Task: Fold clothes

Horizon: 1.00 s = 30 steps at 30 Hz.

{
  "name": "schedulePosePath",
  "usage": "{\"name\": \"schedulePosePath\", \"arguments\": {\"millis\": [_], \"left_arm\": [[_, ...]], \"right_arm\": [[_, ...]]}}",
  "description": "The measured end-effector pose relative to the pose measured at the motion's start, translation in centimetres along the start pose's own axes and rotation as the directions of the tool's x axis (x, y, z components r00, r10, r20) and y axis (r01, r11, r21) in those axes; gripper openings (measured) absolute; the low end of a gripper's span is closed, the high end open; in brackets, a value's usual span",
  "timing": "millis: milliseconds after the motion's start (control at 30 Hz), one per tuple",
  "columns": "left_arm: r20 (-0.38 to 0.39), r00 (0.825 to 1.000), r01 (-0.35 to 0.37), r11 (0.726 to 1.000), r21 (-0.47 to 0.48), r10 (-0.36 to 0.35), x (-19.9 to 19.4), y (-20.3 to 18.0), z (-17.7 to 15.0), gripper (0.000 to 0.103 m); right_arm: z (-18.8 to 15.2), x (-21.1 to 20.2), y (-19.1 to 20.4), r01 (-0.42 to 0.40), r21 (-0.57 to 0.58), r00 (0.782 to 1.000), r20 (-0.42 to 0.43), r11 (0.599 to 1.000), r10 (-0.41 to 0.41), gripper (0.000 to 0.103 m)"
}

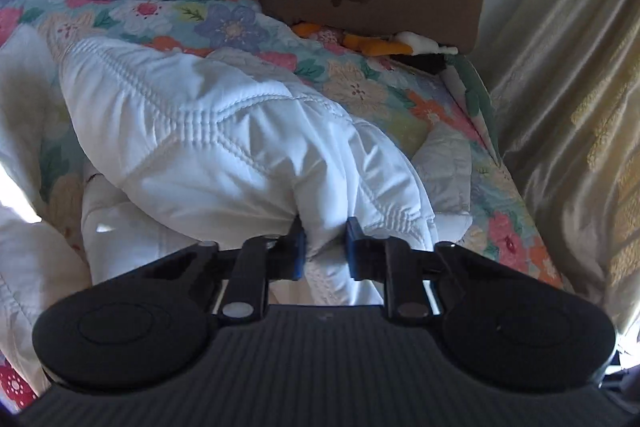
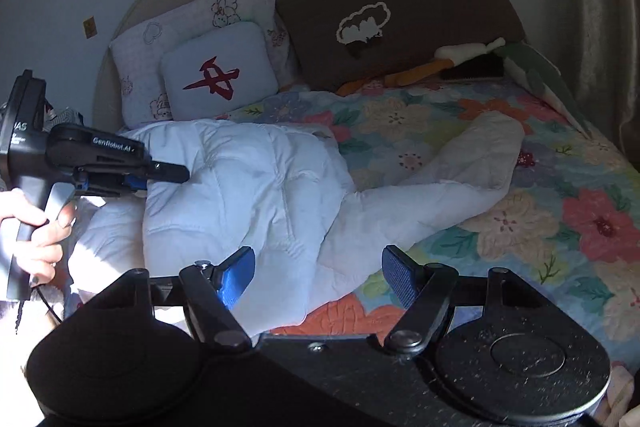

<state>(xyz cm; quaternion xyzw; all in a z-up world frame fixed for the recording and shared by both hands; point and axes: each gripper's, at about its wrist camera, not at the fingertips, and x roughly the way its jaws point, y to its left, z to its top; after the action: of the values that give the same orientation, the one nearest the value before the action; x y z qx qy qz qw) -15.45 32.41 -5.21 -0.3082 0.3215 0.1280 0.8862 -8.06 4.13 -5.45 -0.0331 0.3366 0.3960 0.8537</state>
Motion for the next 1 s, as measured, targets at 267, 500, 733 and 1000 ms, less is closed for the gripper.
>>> {"name": "schedulePosePath", "arguments": {"millis": [267,500,733,1000], "left_arm": [[-0.084,0.937,0.349,0.923,0.163,-0.339,0.0,-8.3,-3.2,0.008],[-0.32,0.871,0.411,0.91,0.06,-0.372,7.9,-12.9,-9.8,0.008],[-0.393,0.859,0.361,0.932,0.013,-0.328,10.4,-11.8,-14.8,0.008],[-0.44,0.883,0.294,0.922,0.25,-0.162,10.1,-11.3,-18.4,0.008]], "right_arm": [[-1.8,-0.6,-7.5,0.0,0.269,0.999,0.038,0.963,-0.01,0.075],[-3.2,-2.5,-9.0,-0.029,0.349,0.995,0.104,0.937,-0.008,0.075],[-3.6,-1.6,-8.6,-0.053,0.309,0.997,0.067,0.95,0.034,0.076],[-5.0,3.3,-8.8,-0.068,0.435,0.985,-0.111,0.898,0.129,0.078]]}}
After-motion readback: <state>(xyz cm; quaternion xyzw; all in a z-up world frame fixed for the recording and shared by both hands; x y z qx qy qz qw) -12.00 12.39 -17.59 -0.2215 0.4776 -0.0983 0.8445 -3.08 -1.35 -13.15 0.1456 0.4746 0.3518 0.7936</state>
